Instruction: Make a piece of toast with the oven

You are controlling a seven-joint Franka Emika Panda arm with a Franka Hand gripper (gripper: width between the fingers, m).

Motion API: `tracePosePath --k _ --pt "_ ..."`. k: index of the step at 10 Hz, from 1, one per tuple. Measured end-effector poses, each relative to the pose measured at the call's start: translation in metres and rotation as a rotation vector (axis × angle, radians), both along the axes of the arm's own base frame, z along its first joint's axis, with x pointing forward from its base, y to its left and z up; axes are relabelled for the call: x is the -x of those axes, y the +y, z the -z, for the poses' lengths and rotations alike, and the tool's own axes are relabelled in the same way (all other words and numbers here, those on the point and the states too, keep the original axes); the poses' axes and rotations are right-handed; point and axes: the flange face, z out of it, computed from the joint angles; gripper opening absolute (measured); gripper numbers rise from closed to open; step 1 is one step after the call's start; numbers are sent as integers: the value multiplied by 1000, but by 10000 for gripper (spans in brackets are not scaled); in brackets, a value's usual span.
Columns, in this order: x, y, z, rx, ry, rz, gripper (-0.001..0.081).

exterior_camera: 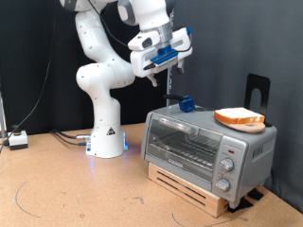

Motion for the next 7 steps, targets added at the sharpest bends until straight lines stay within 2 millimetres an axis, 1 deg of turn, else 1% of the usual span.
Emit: tracePosePath --k 1,2,3,5,6,7 --pt "-2 -4 5 14 5 25 809" --pt "-1 -4 6 38 10 54 809" --pt "-1 -4 6 32 8 46 809" --pt "0 -5 10 -63 7 -51 809" --pt "0 -6 16 -68 0 -72 809" --pt "0 -6 28 -53 15 -77 809"
